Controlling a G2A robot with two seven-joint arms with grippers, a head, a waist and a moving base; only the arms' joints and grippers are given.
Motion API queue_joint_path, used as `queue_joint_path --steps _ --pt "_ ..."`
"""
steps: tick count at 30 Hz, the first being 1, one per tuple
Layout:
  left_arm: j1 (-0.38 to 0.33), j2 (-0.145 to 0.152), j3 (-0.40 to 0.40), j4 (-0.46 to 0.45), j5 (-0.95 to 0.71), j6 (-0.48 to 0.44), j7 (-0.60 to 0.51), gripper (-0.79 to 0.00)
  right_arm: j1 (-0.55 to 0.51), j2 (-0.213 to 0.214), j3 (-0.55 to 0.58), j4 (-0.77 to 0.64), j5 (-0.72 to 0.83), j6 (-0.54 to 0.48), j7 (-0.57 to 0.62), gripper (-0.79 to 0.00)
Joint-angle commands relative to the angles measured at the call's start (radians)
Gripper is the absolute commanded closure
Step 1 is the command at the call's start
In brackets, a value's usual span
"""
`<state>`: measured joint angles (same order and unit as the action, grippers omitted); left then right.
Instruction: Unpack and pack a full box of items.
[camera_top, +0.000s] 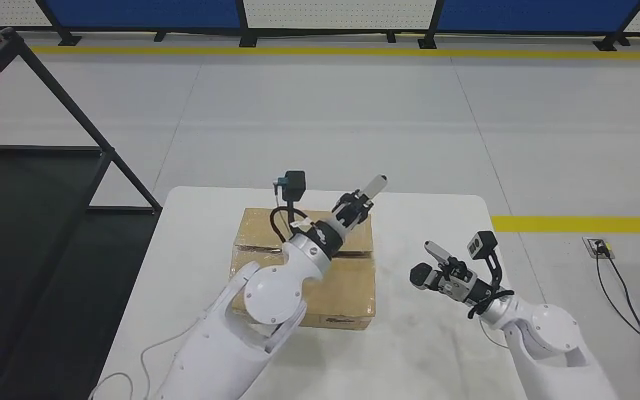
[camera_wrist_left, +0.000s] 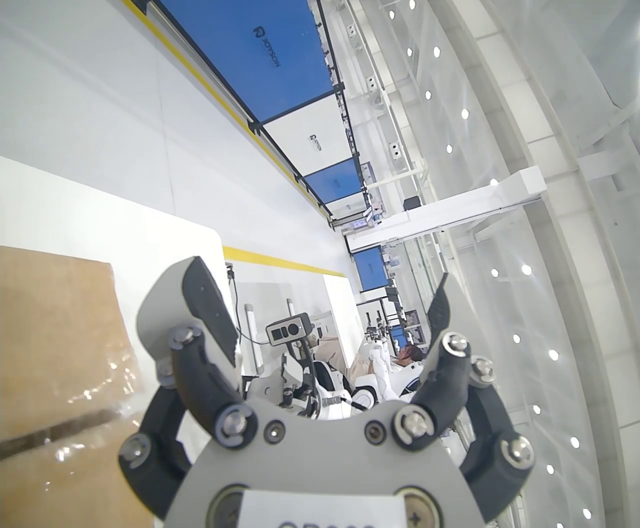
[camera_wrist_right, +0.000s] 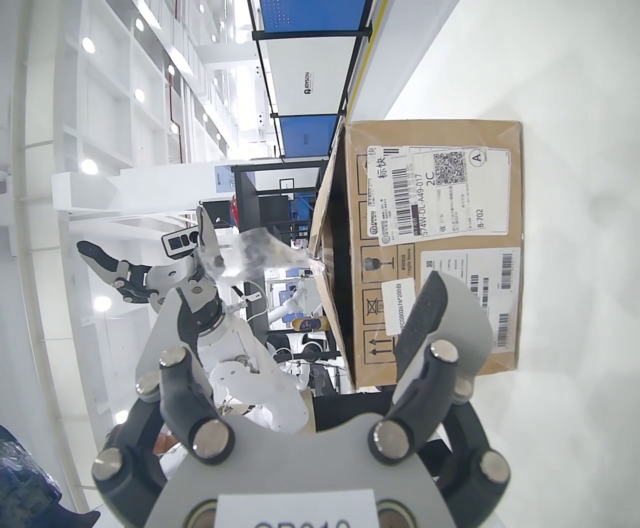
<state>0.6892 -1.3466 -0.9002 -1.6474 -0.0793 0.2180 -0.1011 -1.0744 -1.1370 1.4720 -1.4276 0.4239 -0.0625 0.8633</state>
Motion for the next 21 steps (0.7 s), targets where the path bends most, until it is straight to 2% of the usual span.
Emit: queue_joint_path --steps 1,8,12,16,21 --pt "-0.001 -0.004 -0.001 0.005 0.001 -0.003 0.0 -0.785 0.0 0.001 -0.001 0.0 0.0 0.001 -0.001 -0.785" --pt "0.002 -0.016 -0.002 0.009 0.009 -0.009 -0.011 -0.785 0.005 0.004 -0.005 -0.002 -0.002 0.004 -0.003 -0.785" --pt "0.02 -0.014 -0.041 -0.039 0.001 -0.029 -0.026 -0.785 0.014 0.004 -0.016 0.0 -0.006 -0.003 -0.003 -0.785" --pt "0.094 0.009 -0.177 -0.177 -0.001 -0.056 -0.08 -0.785 0.019 0.005 -0.02 0.0 -0.016 -0.047 0.007 -0.785" --pt "0.255 0.05 -0.467 -0.389 -0.07 -0.071 -0.209 -0.785 0.038 0.005 -0.029 0.0 -0.031 -0.103 0.011 -0.785"
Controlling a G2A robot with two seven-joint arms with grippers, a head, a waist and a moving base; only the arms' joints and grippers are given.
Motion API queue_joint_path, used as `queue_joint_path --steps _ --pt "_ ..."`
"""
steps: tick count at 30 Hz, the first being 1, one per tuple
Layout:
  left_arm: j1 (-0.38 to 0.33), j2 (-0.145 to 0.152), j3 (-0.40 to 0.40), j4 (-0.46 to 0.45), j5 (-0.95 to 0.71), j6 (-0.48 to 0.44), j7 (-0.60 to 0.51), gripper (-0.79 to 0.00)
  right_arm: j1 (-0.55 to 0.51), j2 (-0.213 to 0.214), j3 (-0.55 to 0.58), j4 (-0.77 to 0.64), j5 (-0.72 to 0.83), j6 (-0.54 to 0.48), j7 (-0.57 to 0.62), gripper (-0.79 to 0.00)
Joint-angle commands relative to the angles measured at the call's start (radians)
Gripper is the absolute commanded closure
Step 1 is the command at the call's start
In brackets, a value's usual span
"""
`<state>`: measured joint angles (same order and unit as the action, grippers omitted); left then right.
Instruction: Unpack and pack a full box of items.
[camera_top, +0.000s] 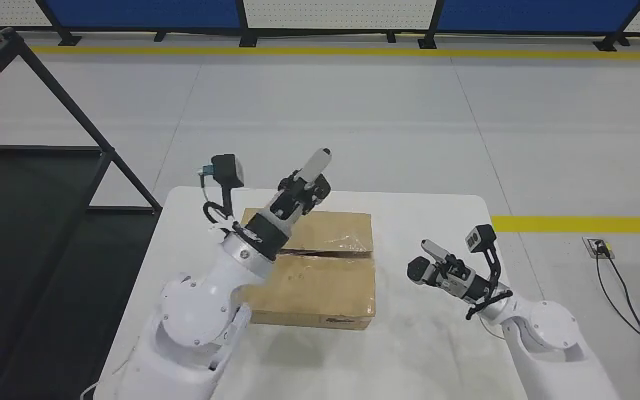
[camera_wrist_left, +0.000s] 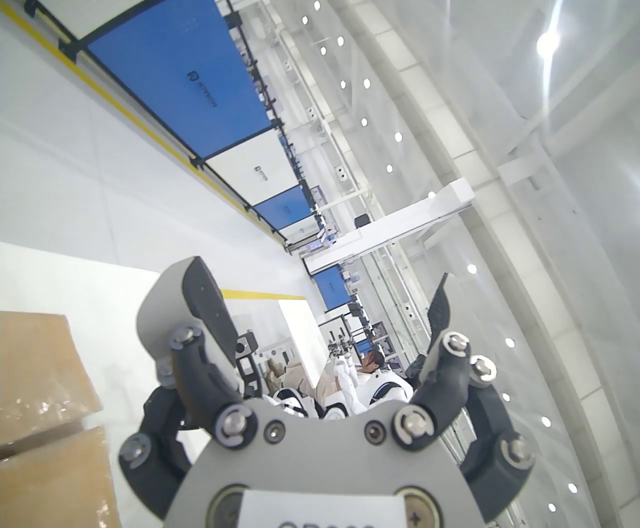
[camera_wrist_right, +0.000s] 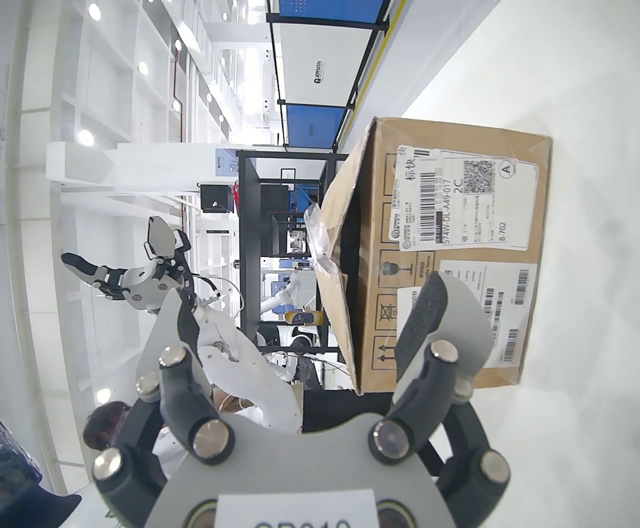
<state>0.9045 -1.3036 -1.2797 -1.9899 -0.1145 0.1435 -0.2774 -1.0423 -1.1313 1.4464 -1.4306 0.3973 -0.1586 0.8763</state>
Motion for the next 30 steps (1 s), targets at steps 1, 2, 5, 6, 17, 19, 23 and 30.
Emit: queue_joint_path --steps 1,2,5,6,17,19,23,30 --pt "0.067 0.014 -0.157 -0.078 -0.063 0.001 -0.053 -0.785 0.014 -0.001 -0.007 0.011 -0.005 -0.004 -0.012 -0.785" --pt "0.093 0.019 -0.222 -0.1 -0.082 -0.004 -0.068 -0.785 0.017 -0.001 -0.008 0.016 -0.004 0.0 -0.02 -0.785" --pt "0.17 0.035 -0.408 -0.135 -0.121 -0.016 -0.132 -0.785 0.017 -0.001 -0.008 0.016 -0.004 0.0 -0.02 -0.785" --pt "0.196 0.039 -0.47 -0.137 -0.13 -0.022 -0.155 -0.785 0.017 -0.001 -0.008 0.016 -0.004 0.0 -0.02 -0.785" --pt "0.39 0.068 -0.773 0.042 -0.14 -0.101 -0.308 -0.785 0.014 -0.004 -0.055 -0.095 -0.05 -0.101 0.006 -0.785" --pt "0.409 0.07 -0.769 0.072 -0.145 -0.113 -0.325 -0.785 0.016 -0.005 -0.076 -0.121 -0.084 -0.119 0.017 -0.785" --pt "0.437 0.074 -0.764 0.109 -0.153 -0.13 -0.348 -0.785 0.022 -0.005 -0.101 -0.144 -0.154 -0.087 0.0 -0.785" --pt "0.457 0.082 -0.749 0.147 -0.151 -0.124 -0.388 -0.785 0.016 -0.007 -0.118 -0.148 -0.145 -0.09 0.0 -0.785"
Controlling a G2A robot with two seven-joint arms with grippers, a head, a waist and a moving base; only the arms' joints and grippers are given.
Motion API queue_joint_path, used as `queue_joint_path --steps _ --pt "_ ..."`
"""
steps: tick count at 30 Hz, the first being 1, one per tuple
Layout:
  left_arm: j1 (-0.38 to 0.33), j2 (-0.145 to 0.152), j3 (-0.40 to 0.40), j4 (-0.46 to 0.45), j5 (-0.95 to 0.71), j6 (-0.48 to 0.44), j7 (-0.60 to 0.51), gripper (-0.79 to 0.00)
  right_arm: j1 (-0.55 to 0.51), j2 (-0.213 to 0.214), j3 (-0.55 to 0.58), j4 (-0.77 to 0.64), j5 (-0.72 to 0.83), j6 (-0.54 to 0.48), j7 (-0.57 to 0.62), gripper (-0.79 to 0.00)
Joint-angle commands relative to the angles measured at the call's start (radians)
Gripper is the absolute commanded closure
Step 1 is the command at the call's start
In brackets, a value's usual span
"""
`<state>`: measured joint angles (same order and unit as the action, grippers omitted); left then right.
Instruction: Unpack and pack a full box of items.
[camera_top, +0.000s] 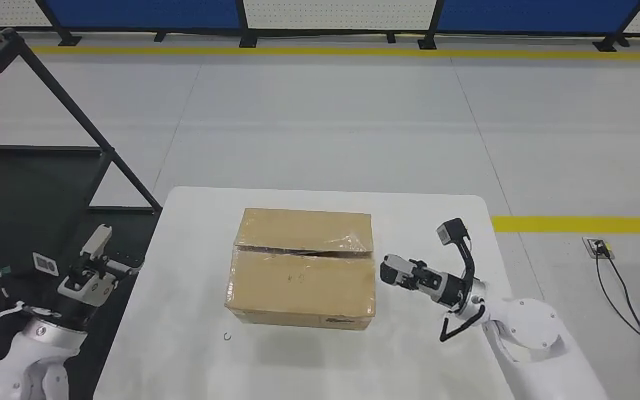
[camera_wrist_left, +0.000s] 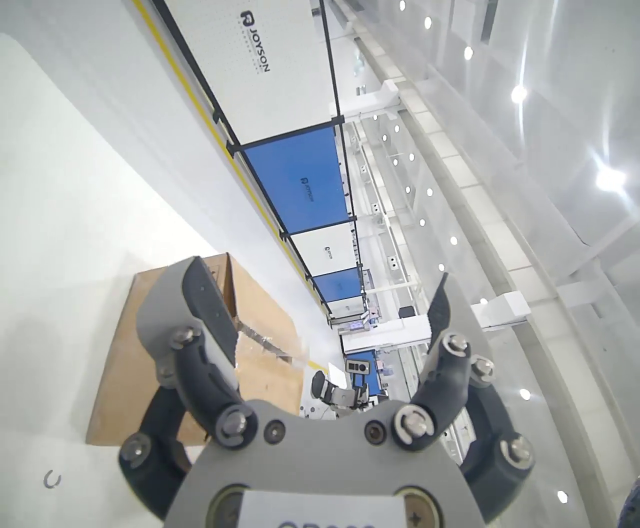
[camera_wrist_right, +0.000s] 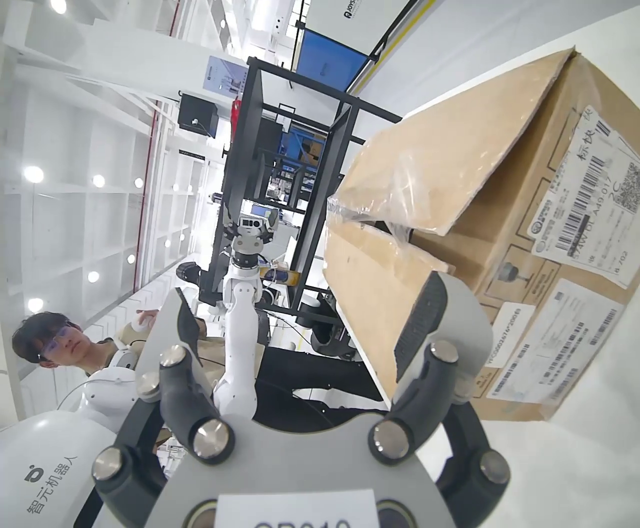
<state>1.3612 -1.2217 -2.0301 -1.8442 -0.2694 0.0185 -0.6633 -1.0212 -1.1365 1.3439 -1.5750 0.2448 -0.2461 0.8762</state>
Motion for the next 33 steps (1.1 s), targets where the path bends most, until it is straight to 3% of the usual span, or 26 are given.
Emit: queue_joint_path --steps 1,6,10,20,23,26,29,33 --pt "0.0 0.001 0.001 0.001 0.004 0.001 -0.002 -0.785 -0.003 -0.005 -0.029 -0.005 0.004 -0.01 -0.02 -0.785" --pt "0.013 0.001 0.017 -0.009 0.015 -0.011 0.007 -0.785 0.026 -0.013 -0.068 -0.014 -0.024 -0.074 -0.065 -0.785" --pt "0.024 0.003 0.035 -0.02 0.001 -0.015 0.005 -0.785 0.036 -0.014 -0.08 -0.036 -0.282 -0.133 -0.213 -0.785" --pt "0.038 0.007 0.037 -0.025 -0.022 -0.015 0.019 -0.785 0.031 -0.015 -0.082 -0.044 -0.28 -0.141 -0.236 -0.785" --pt "0.038 0.007 0.037 -0.025 -0.022 -0.015 0.019 -0.785 0.017 -0.014 -0.089 -0.083 -0.358 -0.164 -0.264 -0.785" --pt "0.045 0.009 0.045 -0.03 -0.02 -0.015 0.012 -0.785 -0.02 -0.006 -0.061 -0.149 -0.578 -0.214 -0.337 -0.785" --pt "0.044 0.013 0.055 -0.026 -0.018 -0.002 -0.016 -0.785 -0.074 0.002 -0.052 -0.26 -0.923 -0.19 -0.44 -0.785" --pt "0.041 0.019 0.067 -0.027 -0.011 0.005 -0.031 -0.785 -0.157 0.003 -0.091 -0.347 -1.307 -0.04 -0.522 -0.785"
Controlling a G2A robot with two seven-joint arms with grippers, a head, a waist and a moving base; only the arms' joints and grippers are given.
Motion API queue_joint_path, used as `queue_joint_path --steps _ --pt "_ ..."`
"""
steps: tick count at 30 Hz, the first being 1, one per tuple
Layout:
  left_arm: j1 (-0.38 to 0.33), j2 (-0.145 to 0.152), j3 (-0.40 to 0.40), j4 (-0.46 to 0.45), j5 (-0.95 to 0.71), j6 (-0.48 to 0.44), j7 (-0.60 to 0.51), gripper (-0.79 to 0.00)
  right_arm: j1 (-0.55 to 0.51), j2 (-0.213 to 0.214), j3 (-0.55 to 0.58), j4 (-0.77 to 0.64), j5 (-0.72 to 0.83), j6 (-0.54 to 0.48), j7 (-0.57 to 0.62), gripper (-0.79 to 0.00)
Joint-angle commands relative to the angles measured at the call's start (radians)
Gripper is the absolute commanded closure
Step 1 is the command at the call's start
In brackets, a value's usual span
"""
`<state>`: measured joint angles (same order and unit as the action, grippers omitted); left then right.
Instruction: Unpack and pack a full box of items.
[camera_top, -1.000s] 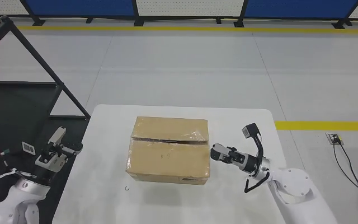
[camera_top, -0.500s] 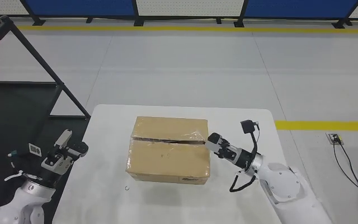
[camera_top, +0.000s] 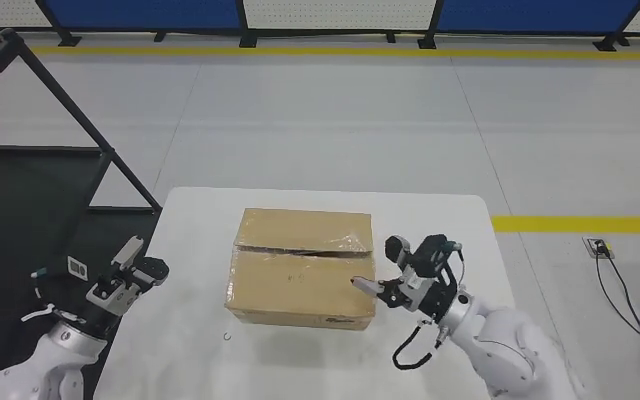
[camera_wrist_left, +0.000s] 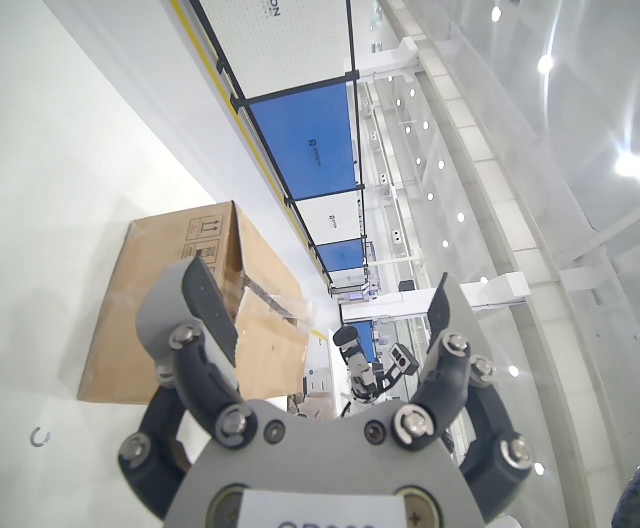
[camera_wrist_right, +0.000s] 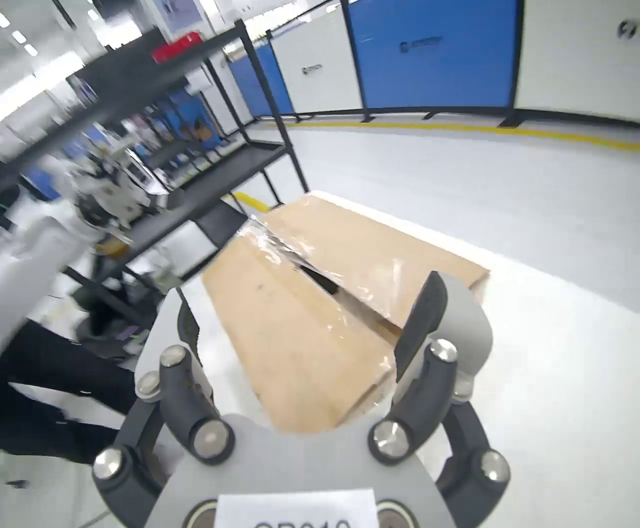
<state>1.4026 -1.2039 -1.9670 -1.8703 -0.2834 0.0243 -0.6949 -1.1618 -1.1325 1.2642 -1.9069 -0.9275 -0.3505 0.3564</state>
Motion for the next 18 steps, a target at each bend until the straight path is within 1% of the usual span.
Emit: queue_joint_path --steps 1,8,9,10,11,12,13,15,16,17,18 --pt "0.0 0.002 0.009 -0.003 0.004 -0.001 -0.001 -0.785 -0.017 -0.001 -0.012 -0.015 -0.135 0.064 -0.002 -0.785" --pt "0.003 0.006 0.015 -0.01 0.013 0.0 0.002 -0.785 -0.017 -0.001 -0.012 -0.015 -0.135 0.064 -0.002 -0.785" --pt "0.003 0.006 0.015 -0.01 0.013 0.0 0.002 -0.785 -0.018 -0.002 -0.014 -0.016 -0.13 0.056 -0.007 -0.785" --pt "0.003 0.006 0.015 -0.01 0.013 0.0 0.002 -0.785 -0.019 -0.001 -0.018 -0.004 -0.114 0.027 -0.011 -0.785" --pt "0.003 0.006 0.015 -0.01 0.013 0.0 0.002 -0.785 -0.006 -0.001 -0.014 0.013 -0.119 0.022 0.002 -0.785" --pt "0.003 0.006 0.015 -0.01 0.013 0.0 0.002 -0.785 0.009 -0.001 -0.013 0.02 -0.145 0.038 0.012 -0.785" --pt "0.003 0.006 0.015 -0.01 0.013 0.0 0.002 -0.785 0.02 -0.001 -0.02 0.013 -0.214 0.058 0.025 -0.785" --pt "0.003 0.006 0.015 -0.01 0.013 0.0 0.002 -0.785 0.027 0.0 -0.047 -0.011 -0.462 0.151 0.012 -0.785" --pt "0.003 0.006 0.015 -0.01 0.013 0.0 0.002 -0.785 0.027 0.0 -0.074 -0.022 -0.6 0.193 -0.016 -0.785" --pt "0.003 0.006 0.015 -0.01 0.013 0.0 0.002 -0.785 0.02 -0.002 -0.1 -0.019 -0.706 0.244 -0.05 -0.785" --pt "0.003 0.006 0.015 -0.01 0.013 0.0 0.002 -0.785 0.015 -0.004 -0.117 -0.013 -0.792 0.312 -0.058 -0.785"
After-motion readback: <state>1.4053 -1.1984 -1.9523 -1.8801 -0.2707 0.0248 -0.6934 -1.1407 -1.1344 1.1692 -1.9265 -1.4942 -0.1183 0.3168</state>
